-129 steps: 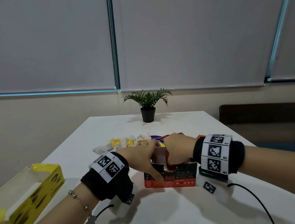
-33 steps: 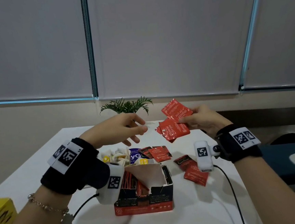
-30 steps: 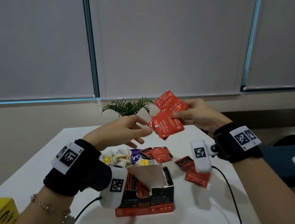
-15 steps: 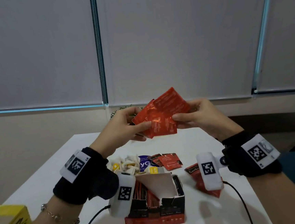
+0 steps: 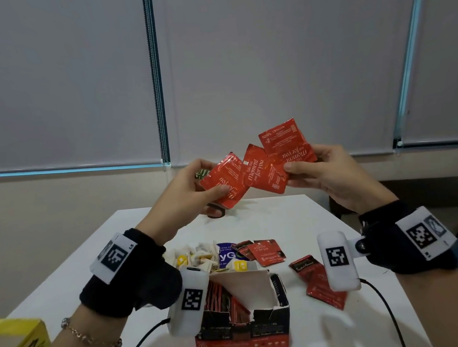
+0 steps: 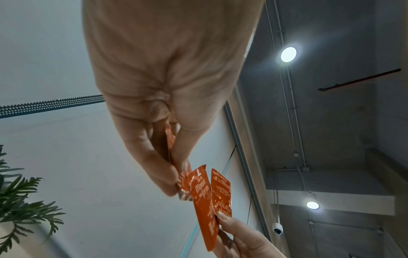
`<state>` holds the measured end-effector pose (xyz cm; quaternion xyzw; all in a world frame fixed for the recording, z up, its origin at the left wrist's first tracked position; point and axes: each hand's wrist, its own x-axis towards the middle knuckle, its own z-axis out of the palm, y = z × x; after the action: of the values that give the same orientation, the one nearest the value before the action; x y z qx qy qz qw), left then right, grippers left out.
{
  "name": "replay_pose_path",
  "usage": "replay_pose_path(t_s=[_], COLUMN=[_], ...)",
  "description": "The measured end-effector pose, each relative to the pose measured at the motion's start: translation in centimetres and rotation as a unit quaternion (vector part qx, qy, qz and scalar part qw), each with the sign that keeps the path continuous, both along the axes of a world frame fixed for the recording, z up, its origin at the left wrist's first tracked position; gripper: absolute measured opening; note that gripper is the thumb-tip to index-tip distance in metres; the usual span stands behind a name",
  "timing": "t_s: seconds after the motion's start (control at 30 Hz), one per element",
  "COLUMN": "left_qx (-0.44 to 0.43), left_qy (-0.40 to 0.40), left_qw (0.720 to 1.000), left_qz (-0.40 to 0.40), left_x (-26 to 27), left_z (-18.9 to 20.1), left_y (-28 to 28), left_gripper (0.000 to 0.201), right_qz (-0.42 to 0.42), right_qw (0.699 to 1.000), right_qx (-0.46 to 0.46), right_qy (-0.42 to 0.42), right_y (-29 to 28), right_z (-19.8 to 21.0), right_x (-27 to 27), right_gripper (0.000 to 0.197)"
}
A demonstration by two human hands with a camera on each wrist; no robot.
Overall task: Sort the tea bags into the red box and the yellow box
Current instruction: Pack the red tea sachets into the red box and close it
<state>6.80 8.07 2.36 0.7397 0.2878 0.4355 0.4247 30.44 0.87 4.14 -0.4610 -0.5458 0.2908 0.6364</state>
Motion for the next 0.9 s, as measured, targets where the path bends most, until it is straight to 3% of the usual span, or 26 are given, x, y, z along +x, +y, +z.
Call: replay_pose_path(t_s=[0.23, 0.57, 0.8, 0.9], left_qx=[0.037, 0.056, 0.045, 0.032], left_qy=[0.034, 0.084, 0.093, 0.106], left_qw=[0.999, 0.993, 0.994, 0.994], left_qz=[0.008, -0.062, -0.032, -0.013], left_x=[0.0, 1.1, 1.0, 0.5], left_z=[-0.1, -0.6, -0.7, -0.7], left_y=[0.1, -1.0, -0.6, -0.3], left_gripper=[0.034, 0.018, 0.018, 0.02], right_qz=[-0.002, -0.011, -0.009, -0.026], right_qw=[0.999, 0.996, 0.995, 0.994], right_qx=[0.0, 0.005, 0.003, -0.006], right_qy=[-0.054, -0.089, -0.096, -0.107], right_y=[-0.1, 0.5, 0.3, 0.0], right_z=[0.0, -0.7, -0.6, -0.2], right_x=[-0.5, -1.8, -2.0, -1.6], right_gripper=[0.018, 0.03, 0.041, 0.034])
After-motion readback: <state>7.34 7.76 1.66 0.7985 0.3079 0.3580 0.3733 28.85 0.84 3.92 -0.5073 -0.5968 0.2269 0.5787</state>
